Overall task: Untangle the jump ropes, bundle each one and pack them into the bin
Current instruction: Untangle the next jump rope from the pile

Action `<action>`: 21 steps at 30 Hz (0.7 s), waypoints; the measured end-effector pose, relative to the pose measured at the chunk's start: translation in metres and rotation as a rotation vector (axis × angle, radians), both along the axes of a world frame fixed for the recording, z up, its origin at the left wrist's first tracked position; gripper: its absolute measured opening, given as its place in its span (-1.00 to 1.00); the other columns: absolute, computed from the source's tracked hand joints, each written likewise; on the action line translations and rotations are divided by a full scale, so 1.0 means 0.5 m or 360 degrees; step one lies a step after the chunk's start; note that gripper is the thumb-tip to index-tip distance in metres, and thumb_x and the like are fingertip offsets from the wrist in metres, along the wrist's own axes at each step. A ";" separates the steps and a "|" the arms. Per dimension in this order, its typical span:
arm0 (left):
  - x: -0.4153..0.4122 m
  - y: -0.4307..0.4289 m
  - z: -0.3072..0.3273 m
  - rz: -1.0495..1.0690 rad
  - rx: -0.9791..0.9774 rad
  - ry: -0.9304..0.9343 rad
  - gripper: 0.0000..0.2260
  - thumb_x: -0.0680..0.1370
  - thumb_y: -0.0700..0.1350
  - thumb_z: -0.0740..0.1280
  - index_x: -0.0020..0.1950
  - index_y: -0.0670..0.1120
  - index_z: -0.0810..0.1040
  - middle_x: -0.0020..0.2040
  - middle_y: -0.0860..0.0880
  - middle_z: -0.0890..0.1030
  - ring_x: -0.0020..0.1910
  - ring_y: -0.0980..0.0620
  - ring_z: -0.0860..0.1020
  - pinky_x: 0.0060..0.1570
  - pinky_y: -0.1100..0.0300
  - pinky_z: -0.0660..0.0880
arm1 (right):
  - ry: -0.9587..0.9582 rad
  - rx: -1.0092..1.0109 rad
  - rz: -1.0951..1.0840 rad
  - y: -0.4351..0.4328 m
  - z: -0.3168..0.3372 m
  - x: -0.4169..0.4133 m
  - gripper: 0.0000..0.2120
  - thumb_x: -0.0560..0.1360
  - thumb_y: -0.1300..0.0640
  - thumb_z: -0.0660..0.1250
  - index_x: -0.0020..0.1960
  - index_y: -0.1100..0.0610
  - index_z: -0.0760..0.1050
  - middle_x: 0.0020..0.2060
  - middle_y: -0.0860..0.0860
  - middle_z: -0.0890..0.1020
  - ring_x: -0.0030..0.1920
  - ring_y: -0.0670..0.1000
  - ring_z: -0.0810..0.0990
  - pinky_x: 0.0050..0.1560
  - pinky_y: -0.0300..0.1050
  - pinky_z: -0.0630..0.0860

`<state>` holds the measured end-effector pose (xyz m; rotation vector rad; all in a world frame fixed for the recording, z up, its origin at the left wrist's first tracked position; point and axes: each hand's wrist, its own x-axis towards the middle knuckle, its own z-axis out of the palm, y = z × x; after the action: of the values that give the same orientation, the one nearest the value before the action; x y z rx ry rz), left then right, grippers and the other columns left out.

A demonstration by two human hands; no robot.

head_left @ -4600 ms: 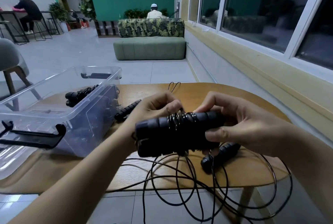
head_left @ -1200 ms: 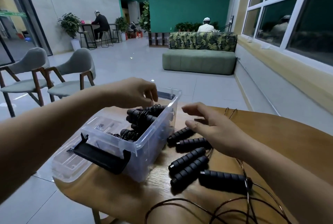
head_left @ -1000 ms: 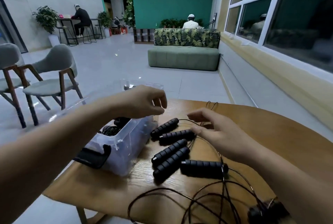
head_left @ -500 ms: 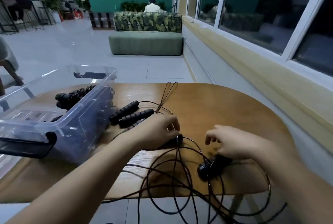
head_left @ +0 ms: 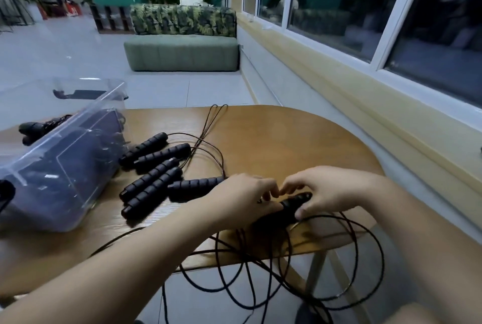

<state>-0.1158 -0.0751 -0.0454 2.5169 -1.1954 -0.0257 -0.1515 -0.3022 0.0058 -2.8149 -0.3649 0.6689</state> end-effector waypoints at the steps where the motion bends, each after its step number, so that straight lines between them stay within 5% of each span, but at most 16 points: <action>1: 0.001 -0.005 -0.004 0.0011 0.0046 0.0006 -0.72 0.63 0.22 0.36 0.26 0.13 0.59 0.10 0.13 0.68 0.06 0.08 0.61 0.09 0.02 0.60 | 0.0030 -0.0022 0.0013 -0.001 -0.003 -0.001 -0.53 0.54 -0.10 0.55 0.40 -0.29 0.51 0.26 -0.31 0.59 0.27 -0.19 0.55 0.31 -0.07 0.53; 5: 0.007 -0.009 0.003 0.0054 0.0130 0.0028 -0.66 0.59 0.28 0.38 0.27 0.15 0.59 0.08 0.14 0.70 0.06 0.08 0.62 0.14 -0.01 0.58 | -0.0094 0.0112 -0.0009 0.001 -0.013 0.001 -0.76 0.59 -0.01 0.51 0.20 -0.27 0.62 0.09 -0.25 0.69 0.14 -0.20 0.61 0.13 -0.18 0.55; 8: 0.010 0.000 0.004 0.0094 0.0108 0.0122 -0.63 0.54 0.29 0.43 0.27 0.15 0.59 0.05 0.16 0.70 0.04 0.10 0.62 0.12 0.01 0.59 | -0.0150 0.0048 0.0004 -0.003 -0.010 -0.003 -0.74 0.62 -0.01 0.48 0.29 -0.20 0.61 0.07 -0.22 0.64 0.12 -0.15 0.60 0.06 -0.22 0.50; 14: 0.012 0.011 0.011 0.0230 -0.0008 0.0092 -0.38 0.52 0.20 0.51 0.52 0.13 0.39 0.20 0.11 0.61 0.01 0.08 0.61 0.10 0.12 0.58 | -0.0561 -0.0169 -0.0086 -0.015 0.010 -0.004 -0.82 0.69 -0.08 0.36 0.29 -0.17 0.55 0.08 -0.16 0.43 0.15 -0.04 0.45 0.12 -0.03 0.48; 17: 0.012 0.019 0.029 0.0465 -0.0339 0.0255 -0.25 0.51 0.20 0.54 0.58 0.15 0.23 0.19 0.17 0.63 -0.01 0.23 0.65 -0.15 0.48 0.47 | -0.0862 0.0206 -0.0193 -0.018 0.031 -0.004 -0.90 0.68 -0.06 0.37 0.18 -0.17 0.51 0.05 -0.21 0.46 0.11 -0.07 0.50 0.05 -0.05 0.47; 21: 0.013 0.029 0.048 0.0537 -0.0773 0.0593 -0.49 0.55 0.16 0.52 0.43 0.06 0.48 0.15 0.16 0.70 0.03 0.32 0.66 -0.23 0.47 0.49 | -0.0919 0.1029 -0.0378 0.020 0.045 -0.018 -0.89 0.68 -0.09 0.36 0.18 -0.12 0.55 0.06 -0.15 0.65 0.09 -0.10 0.64 0.12 0.06 0.61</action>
<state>-0.1095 -0.0607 -0.0214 2.1238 -0.5417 -0.1015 -0.1604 -0.2924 0.0281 -2.3015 -0.2657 -0.2902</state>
